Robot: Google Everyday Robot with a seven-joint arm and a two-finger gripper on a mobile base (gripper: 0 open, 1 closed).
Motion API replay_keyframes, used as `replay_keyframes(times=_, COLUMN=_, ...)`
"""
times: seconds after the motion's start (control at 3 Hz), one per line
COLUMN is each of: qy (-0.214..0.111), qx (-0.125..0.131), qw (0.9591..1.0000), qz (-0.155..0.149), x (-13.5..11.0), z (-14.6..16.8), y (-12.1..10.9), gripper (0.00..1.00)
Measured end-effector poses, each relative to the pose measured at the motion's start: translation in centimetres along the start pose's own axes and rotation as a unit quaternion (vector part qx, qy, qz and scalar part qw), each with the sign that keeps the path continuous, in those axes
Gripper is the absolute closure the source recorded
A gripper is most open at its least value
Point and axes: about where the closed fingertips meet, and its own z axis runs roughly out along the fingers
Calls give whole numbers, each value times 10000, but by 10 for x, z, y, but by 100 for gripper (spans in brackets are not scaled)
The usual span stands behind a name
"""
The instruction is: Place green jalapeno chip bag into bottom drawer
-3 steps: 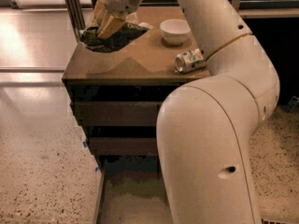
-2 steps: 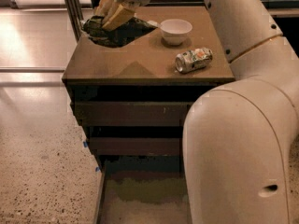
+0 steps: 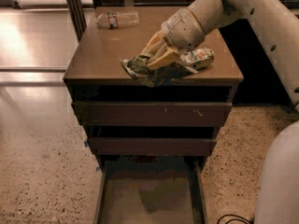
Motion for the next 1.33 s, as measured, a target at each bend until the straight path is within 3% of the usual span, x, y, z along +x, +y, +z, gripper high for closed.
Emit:
replay_keyframes(times=0.67, qy=59, qx=206, qw=9998, qz=-15, x=-10, z=4, y=-3, gripper=100)
replay_keyframes(times=1.0, qy=-229, qx=891, qw=9957, qz=-43, x=-54, z=-2, y=24, gripper=100)
replay_keyframes(times=1.33, qy=-435, qx=1234, qw=9912, qz=179, x=-67, z=14, y=56, gripper=100)
